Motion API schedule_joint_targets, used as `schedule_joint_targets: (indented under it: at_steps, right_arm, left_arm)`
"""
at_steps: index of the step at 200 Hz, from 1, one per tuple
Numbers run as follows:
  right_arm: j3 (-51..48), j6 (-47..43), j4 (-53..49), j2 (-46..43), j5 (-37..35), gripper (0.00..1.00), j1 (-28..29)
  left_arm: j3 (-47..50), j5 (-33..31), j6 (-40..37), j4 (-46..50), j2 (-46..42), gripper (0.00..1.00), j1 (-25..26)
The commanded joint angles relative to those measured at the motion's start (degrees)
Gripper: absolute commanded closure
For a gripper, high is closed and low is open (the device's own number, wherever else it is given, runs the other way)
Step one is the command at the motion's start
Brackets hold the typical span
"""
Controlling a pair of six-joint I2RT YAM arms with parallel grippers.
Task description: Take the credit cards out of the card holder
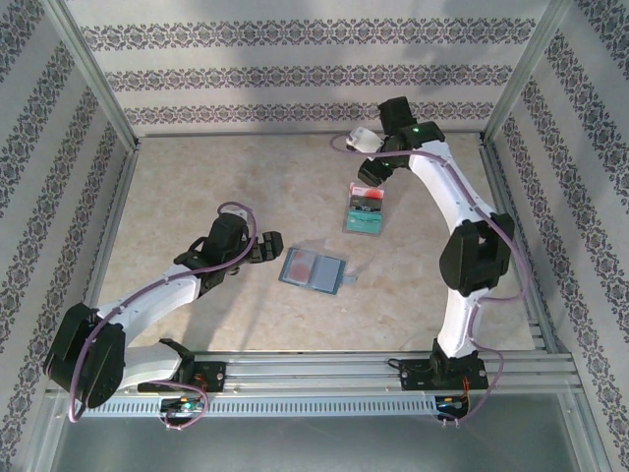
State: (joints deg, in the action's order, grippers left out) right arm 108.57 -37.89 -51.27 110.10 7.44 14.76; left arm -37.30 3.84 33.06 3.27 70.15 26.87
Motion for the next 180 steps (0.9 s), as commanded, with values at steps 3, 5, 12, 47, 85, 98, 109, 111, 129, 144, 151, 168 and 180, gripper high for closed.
schedule_joint_targets:
  at_steps: [3,5,12,47,85,98,109,111,129,144,151,168,180]
  right_arm:
    - [-3.3,15.8,3.6,-3.3,2.9,0.39,-0.4]
    - [-3.4,16.3,3.6,-3.4,2.8,0.38,-0.4]
    - [-4.1,20.0,4.2,-4.0,2.8,0.32,-0.5]
    - [-9.4,34.1,6.0,-6.7,5.9,0.02,-0.4]
    - [-19.2,42.5,8.0,-10.1,-1.2,0.02,4.6]
    - [-22.8,45.2,9.0,-11.7,-4.1,0.02,7.3]
    - [-25.9,47.3,9.9,-13.1,-7.7,0.02,10.1]
    - [-26.3,47.6,9.9,-13.4,-8.5,0.02,10.7]
    - [-29.5,51.2,9.6,-14.9,-13.7,0.02,15.5]
    - [-30.7,55.0,8.1,-15.0,-15.6,0.02,18.9]
    - [-31.2,57.0,7.5,-14.9,-16.2,0.05,20.3]
    - [-32.5,62.4,7.3,-14.4,-16.5,0.11,24.0]
    - [-32.9,66.5,7.4,-13.5,-16.6,0.16,26.6]
  left_arm:
    - [0.0,-0.1,-1.6,1.0,-0.2,0.06,-0.6]
    - [0.0,-0.1,-1.6,1.0,-0.2,0.06,-0.6]
    - [0.2,0.1,-1.6,0.7,-0.1,0.08,-0.6]
    - [1.1,1.6,-0.9,-0.7,1.5,0.15,-0.7]
    - [2.5,1.0,1.4,-3.2,2.1,0.17,-0.7]
    - [2.6,0.6,1.8,-3.3,2.4,0.17,-0.7]
    - [2.6,0.3,2.3,-3.3,2.8,0.17,-1.0]
    - [2.7,0.3,2.4,-3.4,2.8,0.17,-1.0]
    - [2.9,0.2,3.0,-3.7,3.0,0.16,-1.6]
    - [3.1,-0.1,3.3,-3.8,2.8,0.16,-2.2]
    - [3.2,-0.3,3.2,-3.7,2.7,0.16,-2.6]
    - [3.7,-0.7,3.2,-3.3,2.2,0.15,-3.9]
    - [4.0,-0.9,3.3,-2.9,1.7,0.15,-4.7]
